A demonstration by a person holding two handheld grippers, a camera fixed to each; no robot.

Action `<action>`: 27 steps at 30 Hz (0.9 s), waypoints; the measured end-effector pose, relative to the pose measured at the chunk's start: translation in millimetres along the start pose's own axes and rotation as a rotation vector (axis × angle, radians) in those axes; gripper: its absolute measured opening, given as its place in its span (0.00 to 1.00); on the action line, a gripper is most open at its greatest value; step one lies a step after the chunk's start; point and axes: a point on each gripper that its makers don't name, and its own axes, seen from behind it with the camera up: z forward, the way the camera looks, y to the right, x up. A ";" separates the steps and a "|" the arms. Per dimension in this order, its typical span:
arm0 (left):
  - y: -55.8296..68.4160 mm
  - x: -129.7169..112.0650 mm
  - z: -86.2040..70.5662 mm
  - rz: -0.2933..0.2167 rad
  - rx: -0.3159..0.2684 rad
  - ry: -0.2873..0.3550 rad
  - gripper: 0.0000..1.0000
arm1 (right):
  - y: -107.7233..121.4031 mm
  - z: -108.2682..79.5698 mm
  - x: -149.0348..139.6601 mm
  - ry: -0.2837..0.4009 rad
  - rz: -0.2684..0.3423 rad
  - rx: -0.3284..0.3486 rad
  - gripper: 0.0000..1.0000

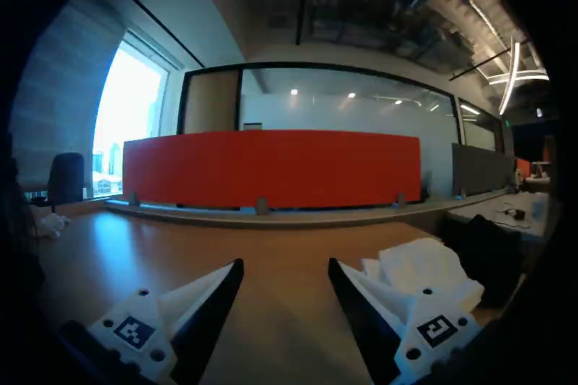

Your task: Fold towel

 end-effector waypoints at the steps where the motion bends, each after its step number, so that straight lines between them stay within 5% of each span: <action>1: 0.0 0.0 0.0 0.000 0.000 0.000 0.91 | 0.0 0.1 -0.1 0.000 0.000 0.000 0.90; 22: -0.1 -0.8 -0.2 0.000 0.000 0.000 0.91 | 0.4 -0.1 -0.9 -0.001 -0.001 -0.001 0.91; 27: -0.4 -0.6 -0.4 0.000 0.000 0.000 0.91 | 0.6 0.3 -0.2 -0.001 -0.001 0.000 1.00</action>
